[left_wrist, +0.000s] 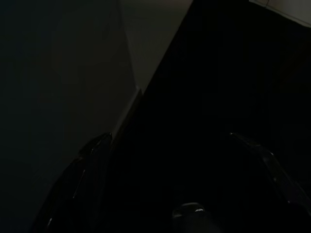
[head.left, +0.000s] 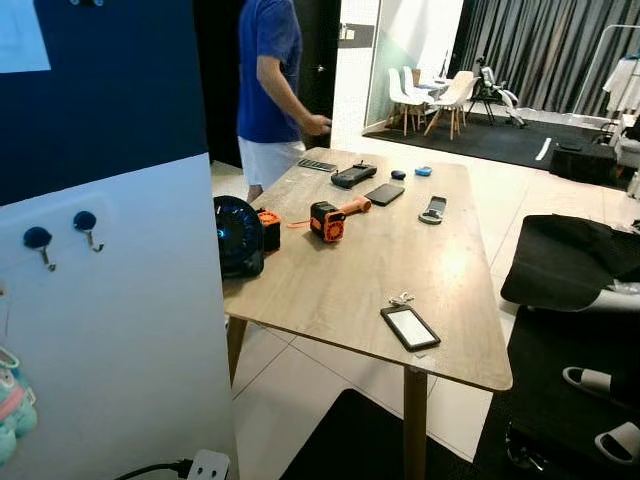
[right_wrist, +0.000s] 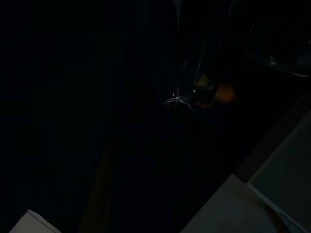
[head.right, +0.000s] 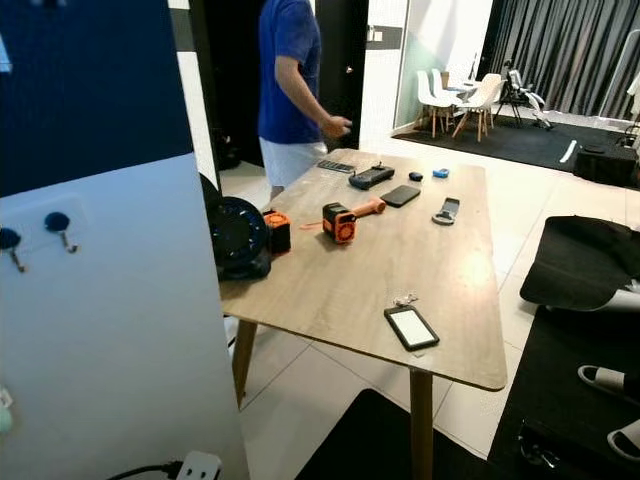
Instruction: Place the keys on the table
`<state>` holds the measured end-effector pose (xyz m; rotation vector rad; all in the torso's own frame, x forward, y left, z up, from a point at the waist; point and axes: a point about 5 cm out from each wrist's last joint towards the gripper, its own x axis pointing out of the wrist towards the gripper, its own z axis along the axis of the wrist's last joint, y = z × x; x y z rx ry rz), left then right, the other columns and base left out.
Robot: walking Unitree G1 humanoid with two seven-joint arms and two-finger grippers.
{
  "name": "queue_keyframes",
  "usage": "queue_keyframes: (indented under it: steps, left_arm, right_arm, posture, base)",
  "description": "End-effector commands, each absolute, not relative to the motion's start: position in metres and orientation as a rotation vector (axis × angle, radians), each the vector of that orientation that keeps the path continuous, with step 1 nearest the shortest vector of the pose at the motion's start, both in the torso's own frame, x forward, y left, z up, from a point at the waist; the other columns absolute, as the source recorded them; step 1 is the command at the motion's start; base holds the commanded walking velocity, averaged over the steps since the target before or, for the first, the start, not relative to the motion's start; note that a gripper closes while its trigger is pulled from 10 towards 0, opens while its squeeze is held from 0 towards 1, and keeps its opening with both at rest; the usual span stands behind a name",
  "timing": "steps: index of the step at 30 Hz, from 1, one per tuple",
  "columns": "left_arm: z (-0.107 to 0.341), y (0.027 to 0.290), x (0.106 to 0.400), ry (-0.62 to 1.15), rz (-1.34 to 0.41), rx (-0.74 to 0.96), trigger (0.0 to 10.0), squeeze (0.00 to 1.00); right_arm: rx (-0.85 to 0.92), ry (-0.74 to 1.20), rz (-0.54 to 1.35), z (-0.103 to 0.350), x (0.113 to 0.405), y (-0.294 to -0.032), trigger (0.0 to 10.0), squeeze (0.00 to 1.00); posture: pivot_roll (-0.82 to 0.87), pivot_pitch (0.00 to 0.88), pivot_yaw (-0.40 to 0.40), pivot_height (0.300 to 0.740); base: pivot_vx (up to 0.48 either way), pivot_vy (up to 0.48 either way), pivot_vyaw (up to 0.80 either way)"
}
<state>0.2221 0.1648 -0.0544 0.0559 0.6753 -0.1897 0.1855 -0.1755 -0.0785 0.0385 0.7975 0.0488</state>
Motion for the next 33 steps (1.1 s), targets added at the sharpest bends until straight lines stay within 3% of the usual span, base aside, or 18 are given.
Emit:
queue_keyframes:
  steps: [1, 33]
  left_arm:
    - [-0.0566, 0.1663, 0.2188, 0.692, -0.183, 0.053, 10.0, 0.00]
    - [-0.0554, 0.1622, 0.2207, 0.682, -0.224, 0.084, 10.0, 0.00]
  right_arm:
    - [0.030, 0.795, 0.035, -0.0782, 0.1849, -0.1800, 10.0, 0.00]
    - [0.031, 0.798, 0.021, -0.0783, 0.1844, -0.1820, 10.0, 0.00]
  posture:
    - [0.07, 0.009, -0.001, 0.740]
    - [0.07, 0.015, 0.005, 0.740]
  base:
    - [0.000, 0.000, 0.00]
    - [0.000, 0.000, 0.00]
